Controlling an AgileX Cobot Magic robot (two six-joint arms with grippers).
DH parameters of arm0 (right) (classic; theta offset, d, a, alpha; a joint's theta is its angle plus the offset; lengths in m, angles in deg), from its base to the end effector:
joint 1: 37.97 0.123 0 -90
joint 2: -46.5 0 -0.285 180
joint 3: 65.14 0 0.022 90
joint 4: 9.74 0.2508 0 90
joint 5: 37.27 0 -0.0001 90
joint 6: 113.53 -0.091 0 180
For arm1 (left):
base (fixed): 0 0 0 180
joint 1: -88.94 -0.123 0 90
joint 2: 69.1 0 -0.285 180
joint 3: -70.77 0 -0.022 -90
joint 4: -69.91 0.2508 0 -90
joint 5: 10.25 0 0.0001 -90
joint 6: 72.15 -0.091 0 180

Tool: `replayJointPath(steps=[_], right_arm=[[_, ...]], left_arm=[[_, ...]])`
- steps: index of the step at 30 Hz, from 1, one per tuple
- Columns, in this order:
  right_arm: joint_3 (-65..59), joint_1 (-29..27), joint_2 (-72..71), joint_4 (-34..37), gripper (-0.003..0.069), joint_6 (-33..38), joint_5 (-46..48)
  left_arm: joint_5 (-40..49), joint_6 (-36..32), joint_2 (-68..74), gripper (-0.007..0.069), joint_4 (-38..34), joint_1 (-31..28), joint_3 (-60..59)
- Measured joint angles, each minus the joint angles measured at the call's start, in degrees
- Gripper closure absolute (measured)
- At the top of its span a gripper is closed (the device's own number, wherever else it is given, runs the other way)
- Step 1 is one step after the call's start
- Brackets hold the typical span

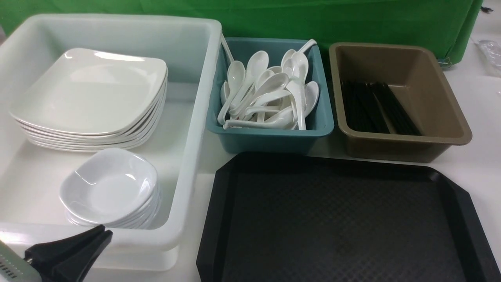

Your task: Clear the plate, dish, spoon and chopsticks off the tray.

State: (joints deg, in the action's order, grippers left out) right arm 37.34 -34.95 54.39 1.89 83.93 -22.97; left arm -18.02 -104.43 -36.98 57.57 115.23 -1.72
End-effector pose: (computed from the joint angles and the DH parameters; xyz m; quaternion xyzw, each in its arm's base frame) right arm 0.0553 0.0075 0.1891 -0.0772 0.7588 0.0012 0.6467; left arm 0.0882 -0.0407 0.2214 0.2859 0.6923 -0.0252 0.6620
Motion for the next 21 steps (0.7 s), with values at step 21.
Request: replayJointPath(steps=[21], right_arm=[[0.00,0.00,-0.10,0.00,0.0533,0.00,-0.26]], left_arm=[[21.81,21.99,-24.29,0.0607,-0.24,-30.96,-5.10]])
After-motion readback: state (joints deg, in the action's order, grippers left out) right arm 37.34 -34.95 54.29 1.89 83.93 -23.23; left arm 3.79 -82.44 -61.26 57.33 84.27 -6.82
